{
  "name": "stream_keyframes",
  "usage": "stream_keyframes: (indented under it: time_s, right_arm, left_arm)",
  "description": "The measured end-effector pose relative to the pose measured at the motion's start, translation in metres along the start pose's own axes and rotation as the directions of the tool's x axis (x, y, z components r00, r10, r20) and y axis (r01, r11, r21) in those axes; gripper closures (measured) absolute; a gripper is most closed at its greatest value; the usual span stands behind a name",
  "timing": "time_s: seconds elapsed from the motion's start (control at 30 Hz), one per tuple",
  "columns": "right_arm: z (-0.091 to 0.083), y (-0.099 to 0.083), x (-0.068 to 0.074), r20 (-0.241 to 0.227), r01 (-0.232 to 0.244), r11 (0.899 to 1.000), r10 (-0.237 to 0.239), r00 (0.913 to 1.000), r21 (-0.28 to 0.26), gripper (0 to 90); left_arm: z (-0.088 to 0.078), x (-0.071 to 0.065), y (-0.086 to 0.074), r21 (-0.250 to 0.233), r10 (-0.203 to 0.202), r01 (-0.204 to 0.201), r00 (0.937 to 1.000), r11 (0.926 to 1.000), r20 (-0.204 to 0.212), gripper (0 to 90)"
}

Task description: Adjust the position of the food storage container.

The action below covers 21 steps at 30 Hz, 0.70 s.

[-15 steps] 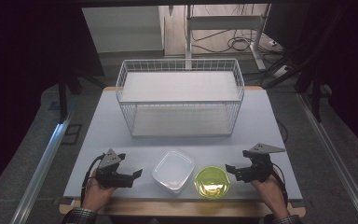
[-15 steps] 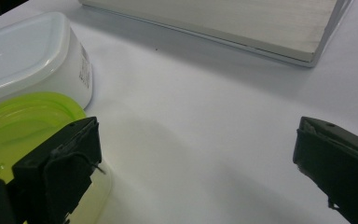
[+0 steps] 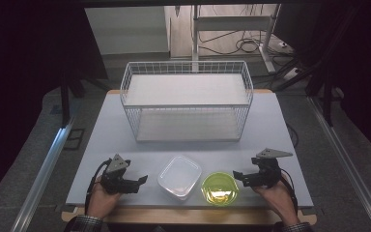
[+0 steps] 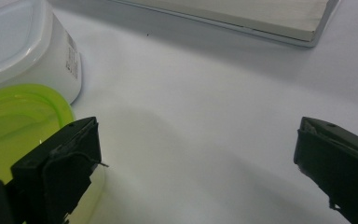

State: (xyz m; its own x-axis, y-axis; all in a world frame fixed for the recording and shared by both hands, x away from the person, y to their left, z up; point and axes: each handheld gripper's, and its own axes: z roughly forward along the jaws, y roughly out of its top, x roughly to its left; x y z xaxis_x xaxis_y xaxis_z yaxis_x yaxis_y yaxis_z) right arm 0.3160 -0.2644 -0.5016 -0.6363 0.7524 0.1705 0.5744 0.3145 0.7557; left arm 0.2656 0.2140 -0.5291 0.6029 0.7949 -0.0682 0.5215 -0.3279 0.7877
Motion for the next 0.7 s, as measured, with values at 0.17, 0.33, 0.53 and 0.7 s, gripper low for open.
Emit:
stream_keyframes:
  time_s: [0.17,0.33,0.53,0.7]
  right_arm:
    - [-0.007,0.005,0.006,-0.012,-0.006,1.0,0.006,0.9999,0.014,20.8]
    - [-0.011,0.01,0.016,-0.015,0.047,0.999,-0.047,0.9988,0.014,38.7]
    - [-0.016,0.014,0.031,-0.013,0.122,0.992,-0.121,0.9925,0.021,65.1]
    - [-0.021,0.018,0.044,-0.035,0.148,0.989,-0.148,0.9884,0.011,80.5]
  left_arm:
    - [0.0,-0.002,0.001,0.006,0.01,-0.01,0.9999,0.9999,-0.007,9.5]
    - [0.001,-0.003,0.001,0.004,0.016,-0.016,0.9999,0.9999,-0.001,9.5]
    - [0.002,-0.005,0.001,0.013,0.037,-0.037,0.9993,0.9992,-0.008,9.4]
    - [0.003,-0.006,0.0,0.017,0.047,-0.047,0.9989,0.9988,-0.009,9.3]
